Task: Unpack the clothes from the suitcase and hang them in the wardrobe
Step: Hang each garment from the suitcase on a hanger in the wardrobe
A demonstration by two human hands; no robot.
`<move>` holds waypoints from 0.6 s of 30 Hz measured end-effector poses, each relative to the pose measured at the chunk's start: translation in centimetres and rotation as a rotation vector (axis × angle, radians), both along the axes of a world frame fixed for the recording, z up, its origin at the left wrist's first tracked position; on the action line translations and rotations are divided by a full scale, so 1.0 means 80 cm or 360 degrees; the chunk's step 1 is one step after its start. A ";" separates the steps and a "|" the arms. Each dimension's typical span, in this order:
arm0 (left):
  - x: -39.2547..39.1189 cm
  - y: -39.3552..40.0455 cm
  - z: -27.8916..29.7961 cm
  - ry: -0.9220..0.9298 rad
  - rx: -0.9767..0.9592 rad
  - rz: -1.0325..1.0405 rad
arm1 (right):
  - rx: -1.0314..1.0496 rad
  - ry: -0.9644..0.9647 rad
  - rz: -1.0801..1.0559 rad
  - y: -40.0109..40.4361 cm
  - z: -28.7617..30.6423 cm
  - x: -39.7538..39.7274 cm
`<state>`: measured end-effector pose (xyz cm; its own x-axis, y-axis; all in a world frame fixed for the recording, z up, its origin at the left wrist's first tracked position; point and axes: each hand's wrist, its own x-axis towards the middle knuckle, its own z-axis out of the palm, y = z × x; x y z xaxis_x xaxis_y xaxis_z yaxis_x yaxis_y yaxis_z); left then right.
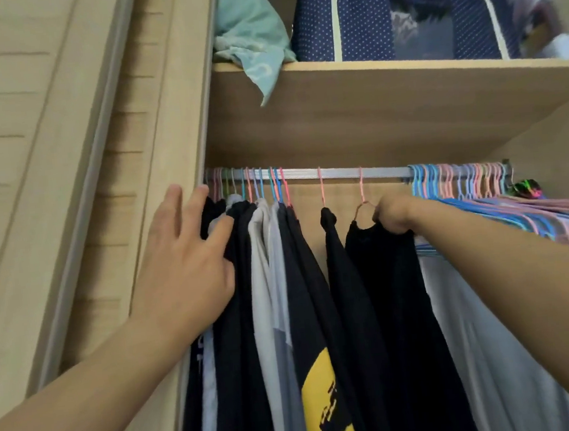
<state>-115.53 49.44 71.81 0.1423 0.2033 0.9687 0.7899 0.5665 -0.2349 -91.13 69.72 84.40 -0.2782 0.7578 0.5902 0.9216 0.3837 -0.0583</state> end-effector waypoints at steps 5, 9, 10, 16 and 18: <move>-0.004 0.005 -0.002 0.0029 0.0098 -0.0126 | -0.0182 0.0379 0.0526 -0.026 0.004 -0.031; -0.008 0.005 0.000 0.0041 0.0047 -0.0022 | -0.0161 0.0605 0.0794 -0.046 -0.010 -0.040; -0.007 0.003 -0.002 0.0032 -0.0001 0.0027 | -0.0068 0.0639 0.0779 -0.049 -0.020 -0.036; 0.072 0.003 -0.062 -0.0194 0.0339 -0.0663 | 0.0540 0.0763 0.0561 -0.061 -0.166 0.049; 0.146 0.018 -0.082 -0.0295 0.0273 -0.1180 | 0.0580 0.0667 0.0572 -0.070 -0.251 0.099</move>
